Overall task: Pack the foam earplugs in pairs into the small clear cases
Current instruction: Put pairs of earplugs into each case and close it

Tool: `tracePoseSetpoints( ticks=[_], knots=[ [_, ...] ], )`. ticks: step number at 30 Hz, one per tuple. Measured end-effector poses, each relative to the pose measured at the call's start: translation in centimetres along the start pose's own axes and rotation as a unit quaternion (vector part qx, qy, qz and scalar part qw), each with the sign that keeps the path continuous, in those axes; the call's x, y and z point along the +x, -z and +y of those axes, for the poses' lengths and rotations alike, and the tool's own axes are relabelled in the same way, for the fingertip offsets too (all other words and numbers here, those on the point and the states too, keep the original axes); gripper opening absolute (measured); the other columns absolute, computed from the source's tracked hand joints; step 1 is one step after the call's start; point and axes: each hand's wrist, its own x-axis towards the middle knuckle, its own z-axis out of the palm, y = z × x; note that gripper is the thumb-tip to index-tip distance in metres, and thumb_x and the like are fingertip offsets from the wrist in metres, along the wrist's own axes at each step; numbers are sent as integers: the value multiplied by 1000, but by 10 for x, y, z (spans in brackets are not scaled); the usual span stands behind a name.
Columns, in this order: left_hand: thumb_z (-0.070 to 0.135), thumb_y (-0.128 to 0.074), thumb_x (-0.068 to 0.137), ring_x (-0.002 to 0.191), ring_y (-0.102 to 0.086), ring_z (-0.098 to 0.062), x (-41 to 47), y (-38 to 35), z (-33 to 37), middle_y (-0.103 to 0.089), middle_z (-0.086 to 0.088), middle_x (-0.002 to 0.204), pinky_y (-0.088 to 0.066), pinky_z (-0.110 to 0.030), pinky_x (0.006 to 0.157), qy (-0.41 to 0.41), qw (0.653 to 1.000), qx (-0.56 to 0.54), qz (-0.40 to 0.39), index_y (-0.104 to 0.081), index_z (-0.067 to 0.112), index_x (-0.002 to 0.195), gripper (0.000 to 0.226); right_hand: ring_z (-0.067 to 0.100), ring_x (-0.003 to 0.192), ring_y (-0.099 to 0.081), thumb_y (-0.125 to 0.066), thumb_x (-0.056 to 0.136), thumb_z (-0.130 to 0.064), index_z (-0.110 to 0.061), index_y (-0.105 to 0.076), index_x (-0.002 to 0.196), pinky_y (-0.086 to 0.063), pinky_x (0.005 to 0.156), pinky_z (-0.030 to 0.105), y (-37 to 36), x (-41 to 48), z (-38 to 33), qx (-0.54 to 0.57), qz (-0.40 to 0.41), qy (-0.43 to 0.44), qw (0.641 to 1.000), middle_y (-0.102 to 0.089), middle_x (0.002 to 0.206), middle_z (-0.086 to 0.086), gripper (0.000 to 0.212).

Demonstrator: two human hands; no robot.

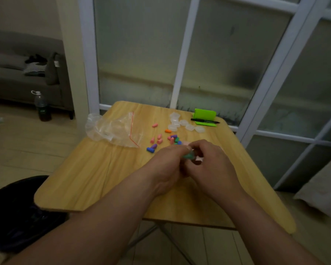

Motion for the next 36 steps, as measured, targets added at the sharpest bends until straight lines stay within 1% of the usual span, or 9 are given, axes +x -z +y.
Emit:
tracePoseSetpoints(
  ticks=[4,8,11,15,20,24,29,33,36],
  knots=[
    [17,-50,107,109,-73,-33,8,-5,9,-68,-25,127,-61,-41,91,-6,998,-44,34,-53,0,137,35,7,101,-61,-77,91,-39,-29,-63,131,-57,82,31,24,7,38,14,23,-79,997,-66,115,-11,44],
    [14,-53,103,104,-75,-31,14,5,18,-71,-24,122,-64,-39,84,-23,995,-62,79,-57,-4,134,36,1,94,-58,-76,94,-40,-28,-64,131,-50,70,25,41,5,83,2,-26,-152,988,-63,113,-11,41],
    [13,-56,99,98,-74,-31,18,8,19,-72,-23,118,-65,-40,84,-32,992,-68,99,-63,-5,125,32,2,94,-57,-76,93,-43,-29,-66,129,-51,73,31,41,2,97,-23,-51,-169,984,-61,106,-14,40],
    [12,-58,98,95,-73,-31,20,8,18,-72,-22,115,-64,-42,86,-37,992,-64,105,-65,0,114,22,5,95,-59,-76,91,-45,-31,-65,129,-57,84,38,36,3,99,-42,-78,-172,981,-61,105,-15,41],
    [15,-59,97,89,-71,-28,21,8,15,-74,-17,105,-64,-39,79,-28,993,-53,105,-64,-5,128,37,5,92,-60,-75,92,-42,-30,-66,129,-56,80,36,32,1,97,-50,-81,-171,981,-63,103,-14,41],
    [14,-58,97,86,-72,-27,22,9,14,-74,-17,102,-64,-39,80,-28,993,-53,102,-63,-5,130,38,6,91,-61,-75,91,-44,-30,-65,130,-58,83,39,30,1,94,-63,-76,-167,981,-63,100,-15,44],
    [16,-57,97,80,-72,-25,24,10,13,-74,-15,98,-64,-36,73,-29,993,-58,99,-63,-6,130,39,6,93,-61,-71,92,-54,-30,-59,137,-57,82,38,27,-2,95,-52,-62,-169,982,-64,103,-15,53],
    [16,-57,97,83,-70,-27,25,10,18,-73,-17,102,-63,-38,74,-40,992,-63,99,-65,0,116,26,6,95,-63,-62,96,-62,-29,-62,133,-59,80,38,27,1,94,-24,-20,-166,986,-65,106,-14,50],
    [23,-55,102,86,-68,-29,27,10,22,-72,-17,102,-61,-43,84,-50,991,-74,102,-64,5,107,20,8,98,-65,-60,98,-59,-30,-64,128,-62,81,43,24,9,92,0,7,-157,988,-65,106,-13,42]
  ],
)
